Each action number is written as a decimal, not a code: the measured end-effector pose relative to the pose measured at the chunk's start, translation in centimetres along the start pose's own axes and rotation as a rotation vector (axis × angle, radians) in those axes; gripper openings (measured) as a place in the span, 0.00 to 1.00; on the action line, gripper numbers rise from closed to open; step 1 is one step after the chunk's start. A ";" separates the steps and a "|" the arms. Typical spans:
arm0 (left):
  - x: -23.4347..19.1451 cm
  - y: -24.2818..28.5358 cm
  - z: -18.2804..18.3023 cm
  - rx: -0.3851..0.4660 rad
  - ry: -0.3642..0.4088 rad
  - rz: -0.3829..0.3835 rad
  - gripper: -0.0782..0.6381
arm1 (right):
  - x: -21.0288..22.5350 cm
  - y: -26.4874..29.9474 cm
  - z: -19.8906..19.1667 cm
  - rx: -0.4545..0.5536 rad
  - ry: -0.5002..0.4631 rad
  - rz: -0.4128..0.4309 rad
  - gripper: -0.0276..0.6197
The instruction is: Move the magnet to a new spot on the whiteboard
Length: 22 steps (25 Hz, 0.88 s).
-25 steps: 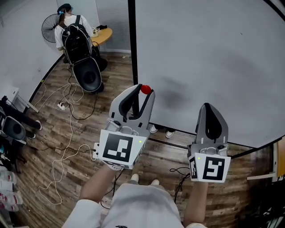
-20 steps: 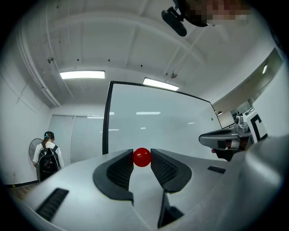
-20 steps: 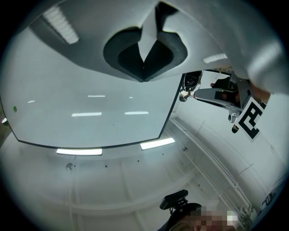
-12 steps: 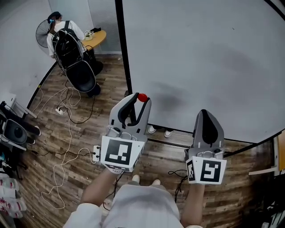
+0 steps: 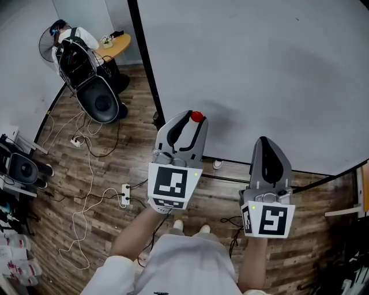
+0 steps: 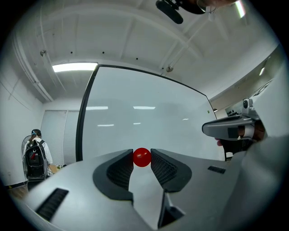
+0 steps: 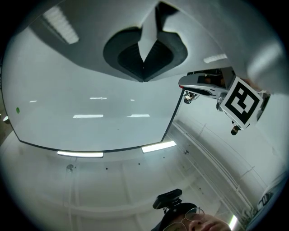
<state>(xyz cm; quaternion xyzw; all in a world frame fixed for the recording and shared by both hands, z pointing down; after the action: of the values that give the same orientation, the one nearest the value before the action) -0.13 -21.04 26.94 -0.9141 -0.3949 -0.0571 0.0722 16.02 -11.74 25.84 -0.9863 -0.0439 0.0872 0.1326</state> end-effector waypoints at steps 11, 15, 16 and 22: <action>0.0 6.1 -3.3 -0.057 -0.024 0.015 0.28 | 1.7 1.8 -2.5 -0.045 -0.007 0.000 0.04; -0.2 7.2 -3.8 -0.060 -0.027 0.042 0.28 | 1.9 2.1 -3.0 -0.055 -0.010 0.005 0.04; -0.2 7.4 -3.9 -0.057 -0.030 0.048 0.28 | 2.0 2.1 -3.1 -0.058 -0.010 0.006 0.04; -0.4 8.7 -4.5 -0.069 -0.039 0.069 0.28 | 2.7 2.8 -3.7 -0.068 -0.010 0.010 0.04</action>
<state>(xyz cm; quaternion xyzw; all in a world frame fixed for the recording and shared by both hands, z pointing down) 5.75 -27.97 30.54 -0.9301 -0.3622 -0.0501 0.0349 19.54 -15.10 28.20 -0.9900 -0.0428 0.0913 0.0986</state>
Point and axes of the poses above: the fingertips, and each gripper's own axes: y forward along the fingers, x to its right, z out of its top, the point moved 6 cm from there along -y, backward along the fingers, and after that the axes turned 11 degrees about -z, right-handed, at the moved point
